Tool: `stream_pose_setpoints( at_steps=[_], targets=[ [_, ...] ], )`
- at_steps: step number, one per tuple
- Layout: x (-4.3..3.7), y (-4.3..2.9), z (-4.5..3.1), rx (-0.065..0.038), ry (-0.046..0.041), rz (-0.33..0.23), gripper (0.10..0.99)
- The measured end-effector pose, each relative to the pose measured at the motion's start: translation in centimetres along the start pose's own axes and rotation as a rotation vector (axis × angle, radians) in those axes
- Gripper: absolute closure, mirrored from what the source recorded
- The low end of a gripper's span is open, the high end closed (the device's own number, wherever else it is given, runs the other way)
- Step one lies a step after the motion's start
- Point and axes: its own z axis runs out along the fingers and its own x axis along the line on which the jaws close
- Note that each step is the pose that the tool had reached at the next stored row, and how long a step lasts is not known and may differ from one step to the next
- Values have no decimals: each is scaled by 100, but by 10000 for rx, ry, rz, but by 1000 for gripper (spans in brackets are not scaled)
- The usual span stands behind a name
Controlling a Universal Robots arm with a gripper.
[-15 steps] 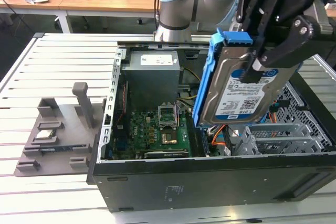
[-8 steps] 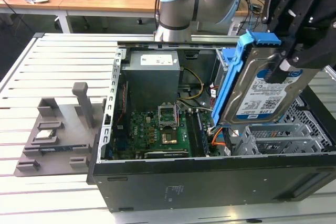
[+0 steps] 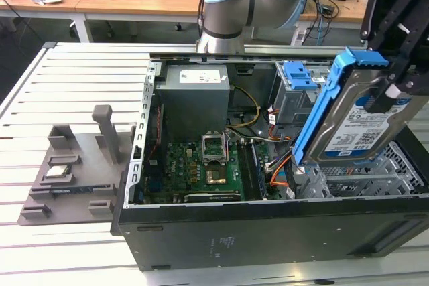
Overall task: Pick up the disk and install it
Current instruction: 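Pick up the disk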
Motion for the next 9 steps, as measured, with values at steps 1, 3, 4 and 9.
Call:
stream_pose_setpoints(
  at_steps=[1,3,4,9],
  targets=[
    [-5,-34,6,-1,29,9,729],
    [-16,-115,16,-1,61,16,729],
    [-20,-154,29,-2,69,17,729],
    [-29,-276,133,-8,88,23,729]
  ],
)
